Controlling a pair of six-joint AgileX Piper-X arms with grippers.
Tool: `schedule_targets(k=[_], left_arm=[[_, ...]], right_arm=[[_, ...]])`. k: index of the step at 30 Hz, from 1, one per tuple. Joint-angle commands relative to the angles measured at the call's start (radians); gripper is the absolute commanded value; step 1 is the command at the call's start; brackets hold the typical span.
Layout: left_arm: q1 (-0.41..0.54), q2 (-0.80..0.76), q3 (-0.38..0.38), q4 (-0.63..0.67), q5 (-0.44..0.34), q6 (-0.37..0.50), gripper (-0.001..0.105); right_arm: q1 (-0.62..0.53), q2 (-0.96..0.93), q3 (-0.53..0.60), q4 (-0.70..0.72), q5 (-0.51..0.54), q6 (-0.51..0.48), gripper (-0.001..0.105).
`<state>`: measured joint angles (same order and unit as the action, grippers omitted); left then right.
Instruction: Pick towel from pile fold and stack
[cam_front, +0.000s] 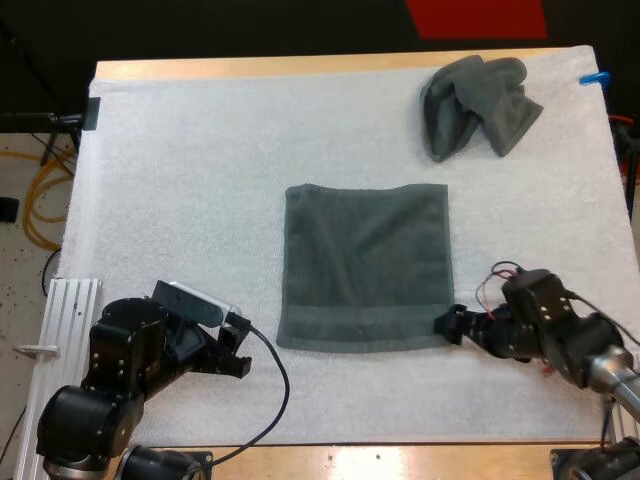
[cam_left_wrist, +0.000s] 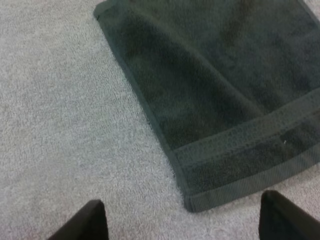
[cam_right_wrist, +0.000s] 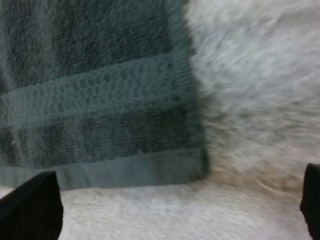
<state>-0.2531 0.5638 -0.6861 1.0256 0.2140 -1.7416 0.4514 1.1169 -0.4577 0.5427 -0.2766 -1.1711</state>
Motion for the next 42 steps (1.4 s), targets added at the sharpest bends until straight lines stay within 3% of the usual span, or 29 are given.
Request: schedule_targets(k=[1,8,12,21,27,29,31,36,42], left_arm=[[0.001,-0.004,-0.002,-0.007,0.007,-0.008,0.061],[0.001,-0.004,-0.002,-0.007,0.007,-0.008,0.061],[0.001,-0.004,-0.002,-0.007,0.007,-0.008,0.061],[0.001,-0.004,-0.002,-0.007,0.007,-0.008,0.061],[0.001,0.018,0.008,-0.007,-0.001,-0.008,0.061],[0.001,0.038,0.024,-0.007,-0.001,-0.008,0.061],[0.001,0.061,0.041,-0.016,0.003,-0.008,0.061],[0.001,0.142,0.061,-0.034,0.019,-0.008,0.061],[0.001,0.252,0.061,-0.164,0.03,-0.014,0.061]], right_arm=[[-0.006,0.039,0.0,-0.036,-0.045,0.017,0.094],[-0.006,0.181,0.0,-0.176,-0.18,0.077,0.094],[-0.006,0.208,0.0,-0.217,-0.203,0.124,0.092],[-0.006,0.209,0.004,-0.168,-0.165,0.158,0.047],[-0.006,0.209,0.004,-0.137,-0.109,0.136,0.021],[-0.006,0.209,0.004,-0.137,-0.085,0.126,0.006],[-0.006,0.209,0.004,-0.137,-0.082,0.108,0.0],[-0.006,0.209,0.004,-0.137,-0.082,0.096,0.0],[-0.006,0.209,0.004,-0.137,-0.082,0.094,0.0]])
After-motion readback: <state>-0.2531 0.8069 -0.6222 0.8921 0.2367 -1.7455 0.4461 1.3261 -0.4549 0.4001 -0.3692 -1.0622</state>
